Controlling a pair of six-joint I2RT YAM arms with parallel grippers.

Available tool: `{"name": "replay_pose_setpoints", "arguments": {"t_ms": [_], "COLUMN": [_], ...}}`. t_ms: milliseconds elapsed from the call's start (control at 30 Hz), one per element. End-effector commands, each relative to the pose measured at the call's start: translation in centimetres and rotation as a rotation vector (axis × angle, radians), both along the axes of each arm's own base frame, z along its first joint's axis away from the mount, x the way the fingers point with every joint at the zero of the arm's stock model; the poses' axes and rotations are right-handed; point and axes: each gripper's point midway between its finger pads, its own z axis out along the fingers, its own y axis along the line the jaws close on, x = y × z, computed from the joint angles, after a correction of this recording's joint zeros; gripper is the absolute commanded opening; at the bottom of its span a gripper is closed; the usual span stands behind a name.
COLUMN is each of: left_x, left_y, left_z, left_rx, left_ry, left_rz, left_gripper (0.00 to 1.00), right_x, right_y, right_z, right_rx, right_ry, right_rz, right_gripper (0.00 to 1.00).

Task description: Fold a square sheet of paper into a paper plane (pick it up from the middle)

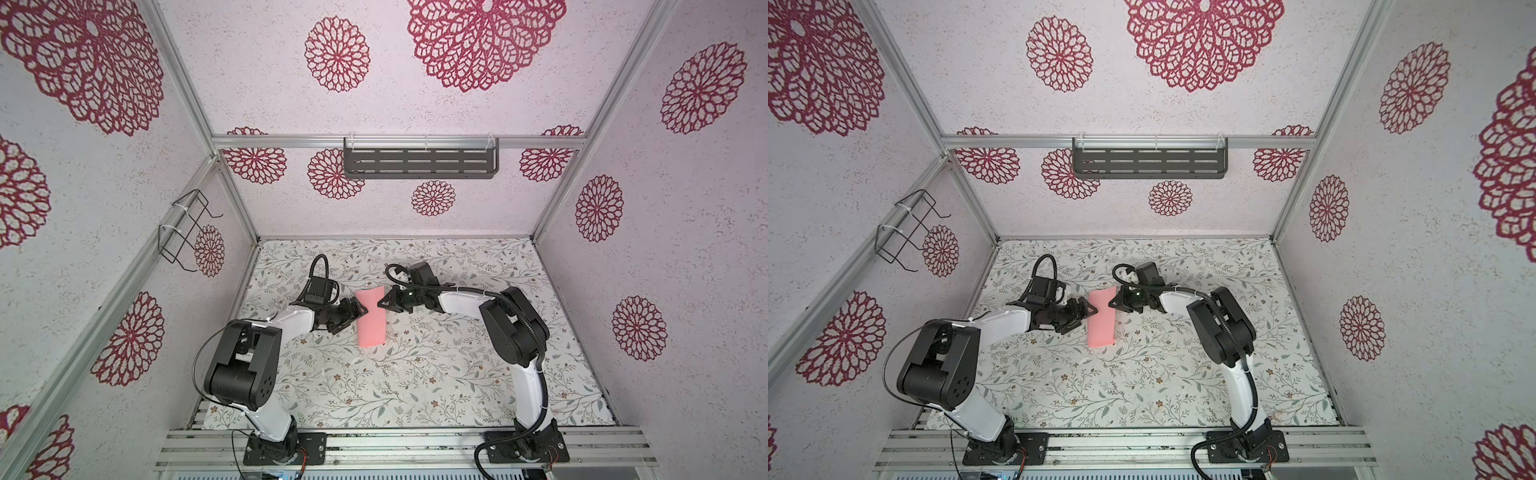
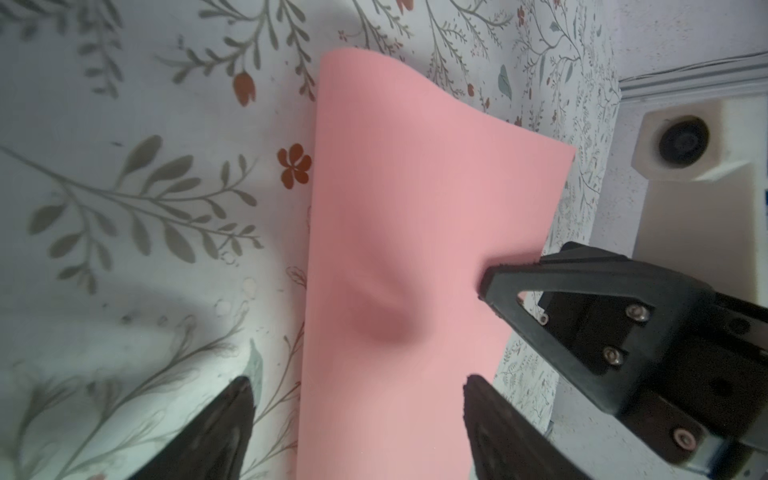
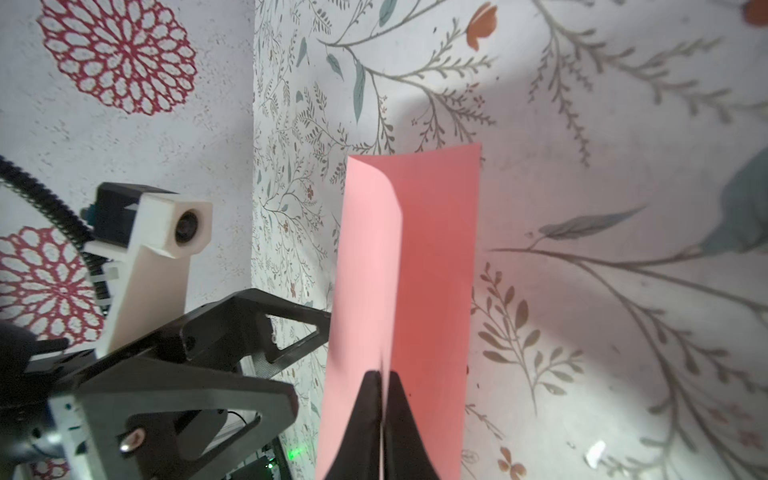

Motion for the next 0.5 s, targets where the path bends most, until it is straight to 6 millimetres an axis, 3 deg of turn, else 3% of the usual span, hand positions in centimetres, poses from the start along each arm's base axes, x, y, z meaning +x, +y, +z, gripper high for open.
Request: {"name": "replay_pose_setpoints", "arguments": {"t_ms": [0,467], "left_x": [-0.3,-0.2], "left_y": [1.0,0.3], "left_z": [-0.5,-2.3], "left_rx": [0.053,0.14], "left_ry": [0.004,0.085], "left_rz": [0.016,-0.019], "left_gripper": [0.8,0.62], "right_x": [0.2,1.4], "right_y": [0.5,2.4], "right_z": [0.0,-1.1], "right_rx": [-0.043,-0.055], "right_ry": [-0.066,-0.098], "right_rz": [0.056,0.104], "right_gripper": [0.09,0.11]}}
